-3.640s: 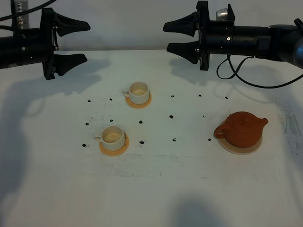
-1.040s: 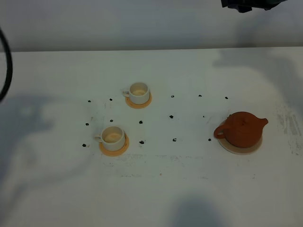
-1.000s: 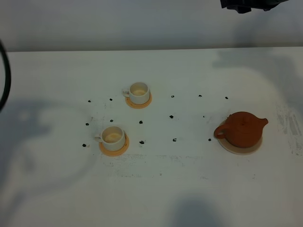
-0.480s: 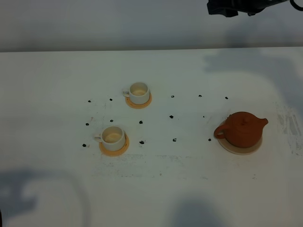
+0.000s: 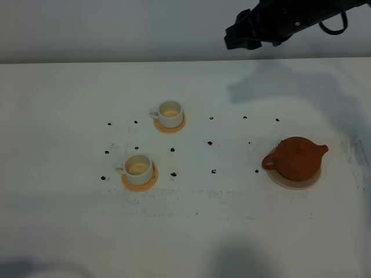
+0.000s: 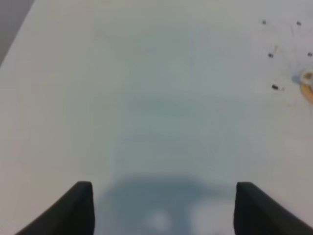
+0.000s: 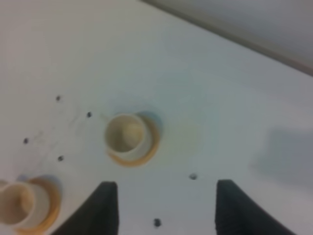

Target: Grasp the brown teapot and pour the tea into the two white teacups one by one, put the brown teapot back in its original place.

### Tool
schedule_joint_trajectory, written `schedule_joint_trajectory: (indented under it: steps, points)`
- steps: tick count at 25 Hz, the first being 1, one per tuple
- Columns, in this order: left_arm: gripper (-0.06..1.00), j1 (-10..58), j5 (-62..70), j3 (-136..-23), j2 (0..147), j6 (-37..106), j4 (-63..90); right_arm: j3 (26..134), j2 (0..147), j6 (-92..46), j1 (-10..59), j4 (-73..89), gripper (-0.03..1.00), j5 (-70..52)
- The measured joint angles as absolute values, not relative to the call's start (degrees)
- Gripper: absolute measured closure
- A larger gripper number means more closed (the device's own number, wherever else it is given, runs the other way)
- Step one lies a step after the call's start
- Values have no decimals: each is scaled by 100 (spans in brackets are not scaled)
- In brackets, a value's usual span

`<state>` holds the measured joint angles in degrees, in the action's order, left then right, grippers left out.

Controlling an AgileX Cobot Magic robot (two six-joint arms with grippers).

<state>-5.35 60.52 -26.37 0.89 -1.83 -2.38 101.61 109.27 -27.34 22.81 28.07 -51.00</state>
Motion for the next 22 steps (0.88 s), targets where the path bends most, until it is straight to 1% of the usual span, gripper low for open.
schedule_joint_trajectory:
  steps: [7, 15, 18, 22]
  points:
    - [37, -535, 6088, -2600, 16, -199, -232, 10161, 11005, -2734, 2417, 2742, 53, -5168]
    - [37, -535, 6088, -2600, 16, -199, -232, 10161, 11628, -2695, 2621, 2752, 53, -5090]
    - [37, -535, 6088, -2600, 16, -199, -232, 10161, 11788, -2695, 2820, 2746, 53, -4886]
    - [37, -535, 6082, -2600, 16, -199, -232, 10161, 11841, -2695, 3286, 2547, 53, -4733]
